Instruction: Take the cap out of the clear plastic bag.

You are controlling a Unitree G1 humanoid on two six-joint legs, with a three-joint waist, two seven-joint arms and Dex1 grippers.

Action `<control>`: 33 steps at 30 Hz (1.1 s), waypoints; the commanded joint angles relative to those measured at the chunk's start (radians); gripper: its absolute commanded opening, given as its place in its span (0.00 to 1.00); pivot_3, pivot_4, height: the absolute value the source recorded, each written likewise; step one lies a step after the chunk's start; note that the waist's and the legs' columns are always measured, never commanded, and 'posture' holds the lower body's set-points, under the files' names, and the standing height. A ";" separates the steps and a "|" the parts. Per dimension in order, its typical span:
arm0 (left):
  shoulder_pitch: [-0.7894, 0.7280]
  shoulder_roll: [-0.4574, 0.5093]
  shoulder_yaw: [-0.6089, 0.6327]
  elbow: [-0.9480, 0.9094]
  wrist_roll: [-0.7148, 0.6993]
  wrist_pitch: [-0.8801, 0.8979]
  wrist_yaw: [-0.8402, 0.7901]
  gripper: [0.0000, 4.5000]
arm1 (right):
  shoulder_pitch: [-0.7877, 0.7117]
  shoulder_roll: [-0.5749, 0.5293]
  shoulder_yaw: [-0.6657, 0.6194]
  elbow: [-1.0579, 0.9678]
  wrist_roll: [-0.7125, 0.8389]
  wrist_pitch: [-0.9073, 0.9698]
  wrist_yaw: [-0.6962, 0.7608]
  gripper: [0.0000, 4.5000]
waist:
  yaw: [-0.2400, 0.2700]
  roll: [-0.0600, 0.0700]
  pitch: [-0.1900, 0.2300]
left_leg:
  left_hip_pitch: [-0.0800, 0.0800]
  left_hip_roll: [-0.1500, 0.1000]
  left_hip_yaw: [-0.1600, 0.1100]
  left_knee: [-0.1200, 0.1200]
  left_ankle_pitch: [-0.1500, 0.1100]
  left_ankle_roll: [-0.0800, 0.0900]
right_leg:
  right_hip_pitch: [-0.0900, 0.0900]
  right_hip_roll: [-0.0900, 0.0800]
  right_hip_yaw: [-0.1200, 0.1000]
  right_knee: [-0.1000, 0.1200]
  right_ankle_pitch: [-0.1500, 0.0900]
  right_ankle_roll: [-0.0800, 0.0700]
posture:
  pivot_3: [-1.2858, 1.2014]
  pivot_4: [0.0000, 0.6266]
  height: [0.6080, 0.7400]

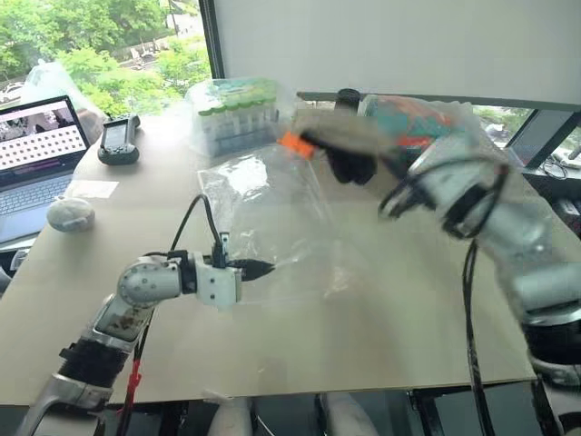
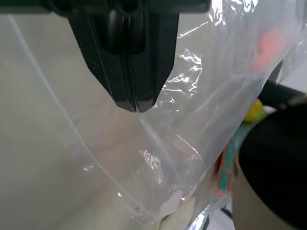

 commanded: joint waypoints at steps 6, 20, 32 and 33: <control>-0.002 0.046 -0.003 0.190 0.035 -0.234 -0.004 0.00 | 0.233 -0.049 0.157 0.104 -0.424 -0.353 -0.070 0.00 | 0.011 0.000 0.000 | 0.002 0.000 0.001 0.001 0.000 0.000 | 0.002 0.000 0.000 0.000 0.000 0.000 | 0.52 0.24 1.00; 0.012 0.027 -0.008 0.191 -0.001 -0.195 0.015 0.57 | 0.270 0.128 0.085 0.087 -0.339 -0.208 0.104 0.70 | -0.001 -0.001 -0.001 | 0.008 0.002 0.003 0.001 0.000 0.000 | 0.006 0.001 0.000 0.001 0.000 -0.001 | 0.52 0.24 1.00; 0.100 0.083 -0.011 0.100 -0.047 -0.152 -0.037 1.00 | 0.272 0.082 -0.010 0.036 -0.171 -0.155 0.314 1.00 | -0.003 -0.001 0.000 | 0.008 0.002 0.003 0.001 0.000 0.000 | 0.006 0.001 0.000 0.001 0.000 -0.001 | 0.52 0.24 1.00; 0.120 0.098 -0.001 0.073 -0.066 -0.136 -0.044 1.00 | 0.286 0.068 -0.030 0.010 -0.118 -0.129 0.357 1.00 | -0.003 -0.001 0.000 | 0.008 0.002 0.003 0.000 0.000 0.000 | 0.006 0.001 0.000 0.001 0.000 -0.001 | 0.52 0.24 1.00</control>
